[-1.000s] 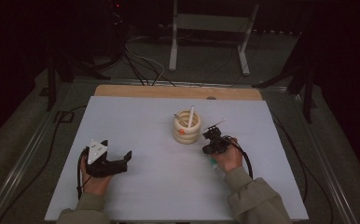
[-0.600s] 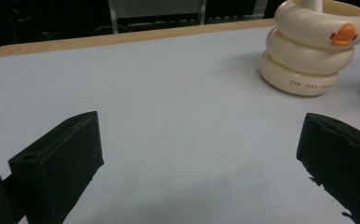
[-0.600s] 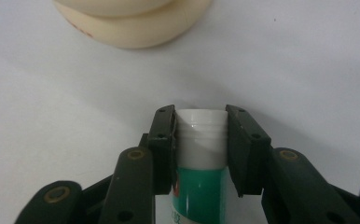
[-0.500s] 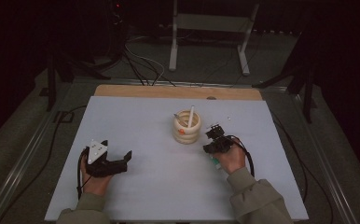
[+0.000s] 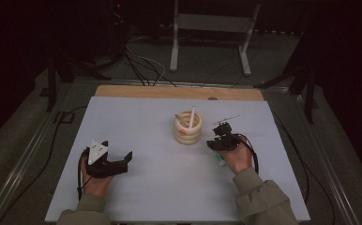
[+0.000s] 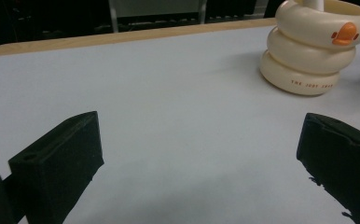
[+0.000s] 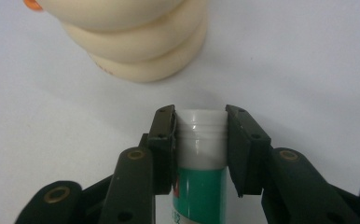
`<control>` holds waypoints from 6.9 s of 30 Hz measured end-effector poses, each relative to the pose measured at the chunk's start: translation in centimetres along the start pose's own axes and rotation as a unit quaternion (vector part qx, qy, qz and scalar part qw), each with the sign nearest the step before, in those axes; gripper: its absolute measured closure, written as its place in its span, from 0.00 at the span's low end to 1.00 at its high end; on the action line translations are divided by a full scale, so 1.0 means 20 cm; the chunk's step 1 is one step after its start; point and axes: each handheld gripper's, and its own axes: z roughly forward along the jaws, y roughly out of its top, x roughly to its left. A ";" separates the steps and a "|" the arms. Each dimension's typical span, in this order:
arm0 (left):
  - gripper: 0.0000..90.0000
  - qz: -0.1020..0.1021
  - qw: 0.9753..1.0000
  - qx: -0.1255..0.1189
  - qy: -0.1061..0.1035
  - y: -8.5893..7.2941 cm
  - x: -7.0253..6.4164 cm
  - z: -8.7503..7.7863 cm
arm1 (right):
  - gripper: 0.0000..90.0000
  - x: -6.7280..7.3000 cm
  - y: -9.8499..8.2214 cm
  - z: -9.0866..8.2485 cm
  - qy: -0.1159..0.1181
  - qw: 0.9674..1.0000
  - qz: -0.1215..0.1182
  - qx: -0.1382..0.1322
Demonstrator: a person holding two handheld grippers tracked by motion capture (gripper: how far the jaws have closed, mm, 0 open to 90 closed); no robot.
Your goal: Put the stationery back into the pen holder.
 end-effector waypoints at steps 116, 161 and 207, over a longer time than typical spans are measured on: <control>0.01 -0.001 1.000 -0.002 -0.005 0.00 0.00 0.00 | 0.74 0.02 0.47 -0.32 0.031 0.979 -0.016 -0.202; 0.01 0.000 1.000 -0.002 -0.006 0.00 0.00 0.00 | 0.73 0.06 0.56 -0.18 0.038 0.973 -0.025 -0.225; 0.01 -0.002 1.000 -0.002 -0.006 0.00 0.01 0.01 | 0.73 0.12 0.59 -0.04 0.048 0.973 -0.027 -0.226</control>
